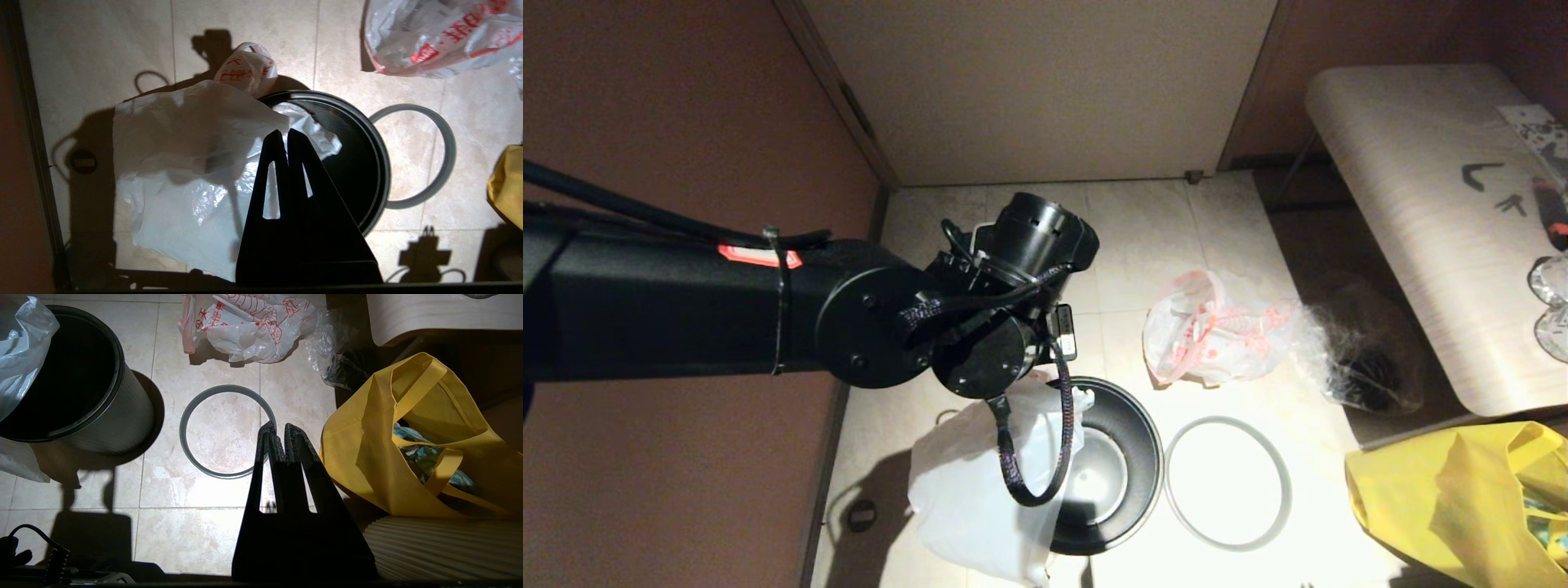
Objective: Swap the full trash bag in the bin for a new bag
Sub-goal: Put the new garbage bag on the trash can
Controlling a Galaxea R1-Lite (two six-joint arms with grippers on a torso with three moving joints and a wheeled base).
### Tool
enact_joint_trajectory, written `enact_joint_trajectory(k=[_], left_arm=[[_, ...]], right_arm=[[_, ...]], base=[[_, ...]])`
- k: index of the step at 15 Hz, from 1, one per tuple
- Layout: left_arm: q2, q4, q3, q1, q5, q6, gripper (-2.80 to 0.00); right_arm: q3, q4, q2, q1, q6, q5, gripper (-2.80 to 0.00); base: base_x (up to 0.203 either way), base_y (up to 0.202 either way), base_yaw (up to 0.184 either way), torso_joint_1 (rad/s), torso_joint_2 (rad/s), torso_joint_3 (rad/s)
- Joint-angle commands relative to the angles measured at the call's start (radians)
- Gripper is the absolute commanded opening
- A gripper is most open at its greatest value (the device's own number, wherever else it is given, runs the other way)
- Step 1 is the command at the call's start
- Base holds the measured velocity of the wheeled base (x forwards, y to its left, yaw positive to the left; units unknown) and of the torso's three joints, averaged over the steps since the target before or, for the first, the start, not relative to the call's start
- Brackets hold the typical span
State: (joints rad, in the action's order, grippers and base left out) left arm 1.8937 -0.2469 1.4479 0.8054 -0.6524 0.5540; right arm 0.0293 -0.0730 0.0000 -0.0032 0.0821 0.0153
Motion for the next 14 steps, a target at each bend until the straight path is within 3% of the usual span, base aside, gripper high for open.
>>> enact_joint_trajectory(k=[1,3,8,14], left_arm=[[0.025,0.001,-0.001,-0.016,-0.002,0.006,-2.80],[0.057,-0.003,-0.010,-0.036,0.002,0.007,-2.80],[0.081,0.040,-0.162,-0.096,0.042,0.012,-2.80],[0.056,0.237,-0.475,-0.085,0.080,0.027,-2.80]], right_arm=[[-0.005,-0.002,0.000,0.001,-0.002,0.001,-2.80],[-0.003,-0.004,0.000,0.000,-0.002,0.002,-2.80],[-0.003,-0.005,0.000,0.000,-0.002,0.002,-2.80],[-0.002,-0.007,0.000,0.000,-0.004,0.002,-2.80]], base=[[0.000,0.000,0.000,0.000,0.00,0.000],[0.000,0.000,0.000,0.000,0.00,0.000],[0.000,0.000,0.000,0.000,0.00,0.000],[0.000,0.000,0.000,0.000,0.00,0.000]])
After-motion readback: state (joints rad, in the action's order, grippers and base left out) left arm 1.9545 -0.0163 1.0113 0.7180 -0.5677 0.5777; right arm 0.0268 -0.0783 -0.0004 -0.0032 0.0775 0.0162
